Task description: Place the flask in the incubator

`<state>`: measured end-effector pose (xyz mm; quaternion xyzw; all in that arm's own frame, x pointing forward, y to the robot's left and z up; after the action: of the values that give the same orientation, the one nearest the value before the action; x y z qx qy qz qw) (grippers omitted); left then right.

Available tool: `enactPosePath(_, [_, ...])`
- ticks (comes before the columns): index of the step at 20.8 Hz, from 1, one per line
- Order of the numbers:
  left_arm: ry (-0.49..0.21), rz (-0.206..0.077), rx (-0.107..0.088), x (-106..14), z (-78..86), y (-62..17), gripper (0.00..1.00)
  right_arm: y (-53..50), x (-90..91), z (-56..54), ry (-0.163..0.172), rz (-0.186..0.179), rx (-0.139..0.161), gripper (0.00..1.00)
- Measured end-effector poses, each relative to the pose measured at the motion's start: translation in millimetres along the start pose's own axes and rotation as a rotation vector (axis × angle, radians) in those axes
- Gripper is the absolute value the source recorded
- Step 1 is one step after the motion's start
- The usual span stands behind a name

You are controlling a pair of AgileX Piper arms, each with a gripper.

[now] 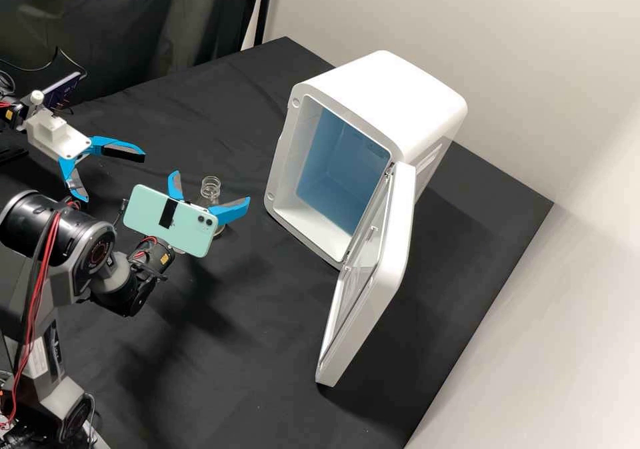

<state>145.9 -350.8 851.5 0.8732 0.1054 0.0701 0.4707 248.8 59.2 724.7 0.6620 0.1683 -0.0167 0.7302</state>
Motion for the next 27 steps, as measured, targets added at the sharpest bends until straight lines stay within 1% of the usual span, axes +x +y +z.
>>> enactPosePath(4, [0.0, 0.0, 0.0, 0.0, 0.0, 0.0, 1.0, -9.4, 7.8, -0.2, -0.002, -0.037, -0.043, 1.0])
enactPosePath(6, [0.0, 0.0, 0.0, 0.0, 0.0, 0.0, 1.0, -12.5, 12.8, -1.0, -0.006, -0.07, -0.05, 1.0])
enactPosePath(7, [0.0, 0.0, 0.0, 0.0, 0.0, 0.0, 1.0, -12.7, 14.6, -1.5, -0.007, -0.08, -0.053, 1.0])
enactPosePath(9, [0.0, 0.0, 0.0, 0.0, 0.0, 0.0, 1.0, -13.2, 16.5, -3.0, 0.003, -0.093, -0.06, 1.0])
enactPosePath(12, [0.0, 0.0, 0.0, 0.0, 0.0, 0.0, 1.0, -13.2, 17.9, -5.1, 0.021, -0.098, -0.067, 1.0])
enactPosePath(14, [0.0, 0.0, 0.0, 0.0, 0.0, 0.0, 1.0, -13.3, 17.9, -5.0, 0.02, -0.099, -0.067, 1.0])
enactPosePath(16, [0.0, 0.0, 0.0, 0.0, 0.0, 0.0, 1.0, -12.8, 17.9, -4.2, 0.019, -0.101, -0.059, 1.0])
enactPosePath(18, [0.0, 0.0, 0.0, 0.0, 0.0, 0.0, 1.0, -11.5, 17.9, -1.9, 0.016, -0.106, -0.035, 1.0])
enactPosePath(20, [0.0, 0.0, 0.0, 0.0, 0.0, 0.0, 1.0, -11.6, 18.2, 0.6, 0.011, -0.112, -0.002, 1.0])
enactPosePath(21, [-0.002, 0.0, 0.0, 0.1, 0.3, 0.0, 1.0, -12.3, 18.4, 1.7, 0.011, -0.118, 0.009, 1.0])
enactPosePath(22, [-0.002, 0.0, 0.0, 0.1, 0.3, 0.0, 1.0, -13.7, 18.5, 3.2, 0.003, -0.13, 0.021, 1.0])
enactPosePath(24, [-0.002, 0.0, 0.0, 0.1, 0.3, 0.0, 1.0, -15.7, 18.5, 4.9, -0.006, -0.149, 0.027, 1.0])
enactPosePath(25, [-0.002, 0.0, 0.0, 0.1, 0.3, 0.0, 1.0, -16.6, 18.5, 5.2, -0.006, -0.155, 0.036, 1.0])
enactPosePath(26, [-0.002, 0.0, 0.0, 0.1, 0.3, 0.0, 1.0, -16.9, 18.3, 5.2, -0.002, -0.164, 0.048, 1.0])
enactPosePath(27, [-0.002, 0.0, 0.0, 0.1, 0.3, 0.0, 1.0, -16.5, 18.3, 6.1, -0.006, -0.165, 0.061, 1.0])
